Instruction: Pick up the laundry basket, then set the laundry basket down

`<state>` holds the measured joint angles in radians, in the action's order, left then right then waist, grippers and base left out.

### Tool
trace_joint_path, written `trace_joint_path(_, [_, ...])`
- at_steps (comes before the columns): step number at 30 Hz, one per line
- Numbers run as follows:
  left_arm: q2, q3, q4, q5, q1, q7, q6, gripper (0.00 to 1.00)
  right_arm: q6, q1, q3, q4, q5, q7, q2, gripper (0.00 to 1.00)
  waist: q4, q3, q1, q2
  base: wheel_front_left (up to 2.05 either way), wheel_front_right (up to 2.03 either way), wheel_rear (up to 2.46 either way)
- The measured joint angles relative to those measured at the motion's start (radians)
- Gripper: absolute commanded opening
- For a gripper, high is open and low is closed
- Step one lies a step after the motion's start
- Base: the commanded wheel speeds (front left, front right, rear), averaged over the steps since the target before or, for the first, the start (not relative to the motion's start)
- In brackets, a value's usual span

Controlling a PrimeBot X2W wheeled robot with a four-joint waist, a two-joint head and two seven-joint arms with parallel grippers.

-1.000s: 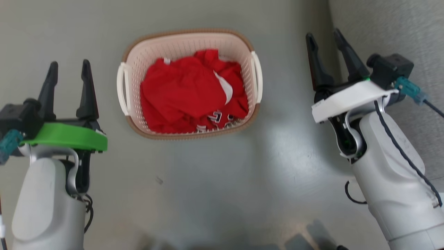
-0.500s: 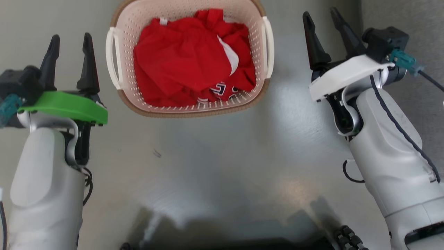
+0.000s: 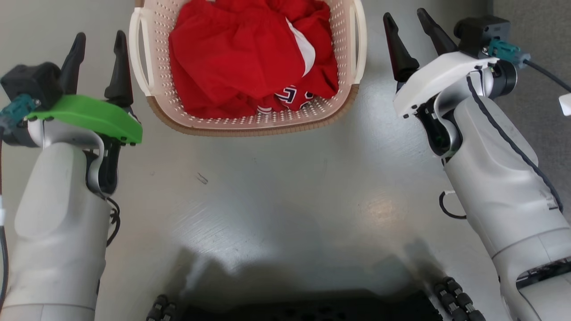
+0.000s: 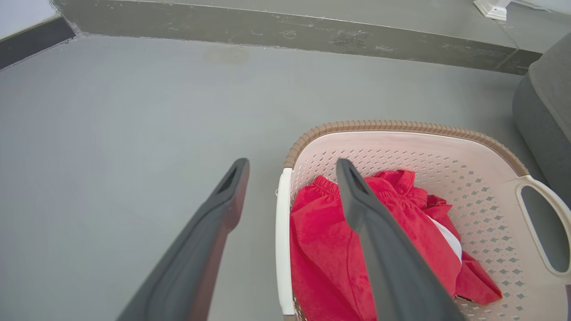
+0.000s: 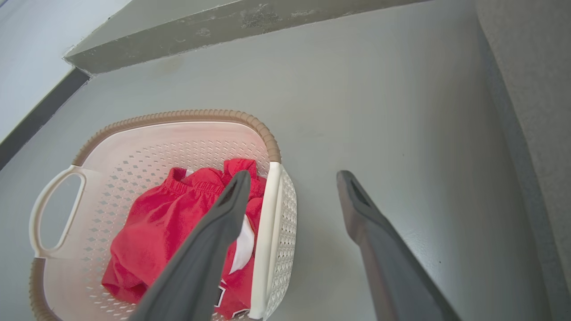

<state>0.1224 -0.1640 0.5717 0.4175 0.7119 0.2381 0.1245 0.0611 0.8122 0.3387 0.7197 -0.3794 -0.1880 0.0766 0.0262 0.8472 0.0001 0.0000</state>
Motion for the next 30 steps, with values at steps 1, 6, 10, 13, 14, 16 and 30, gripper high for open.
trace_joint_path(1, [0.0,-0.004,0.007,0.005,0.008,0.0,0.0,1.0,0.0,0.007,0.002,0.01,0.0,0.004,0.0,1.0,0.0,0.005,0.0,0.0,0.0,0.0,0.0])
trace_joint_path(6, [0.006,-0.042,0.043,0.021,0.049,-0.01,0.0,1.0,0.0,0.051,0.015,0.061,-0.005,0.014,-0.004,1.0,0.0,0.03,0.0,0.0,0.0,0.0,0.0])
trace_joint_path(10, [0.007,-0.071,0.087,0.065,0.09,-0.042,0.0,1.0,0.004,0.1,0.032,0.1,-0.015,0.034,-0.005,1.0,0.0,0.059,0.0,0.0,0.0,0.0,0.0])
trace_joint_path(13, [0.01,-0.084,0.116,0.073,0.114,-0.053,0.0,1.0,0.012,0.128,0.049,0.12,-0.026,0.041,-0.006,1.0,-0.001,0.078,0.0,0.0,0.0,0.0,0.0])
trace_joint_path(14, [0.013,-0.086,0.124,0.075,0.123,-0.053,0.0,1.0,0.012,0.136,0.054,0.127,-0.028,0.044,-0.006,1.0,-0.001,0.084,0.0,0.0,0.0,0.0,0.0])
trace_joint_path(16, [0.017,-0.091,0.139,0.084,0.141,-0.054,0.0,1.0,0.019,0.15,0.063,0.138,-0.04,0.048,-0.006,1.0,-0.001,0.096,0.0,0.0,0.0,0.0,0.0])
trace_joint_path(30, [0.017,-0.136,0.238,0.125,0.214,-0.06,0.007,1.0,0.038,0.189,0.15,0.179,-0.146,0.065,-0.005,1.0,0.025,0.15,-0.0001,0.0,0.0,0.0,0.0])
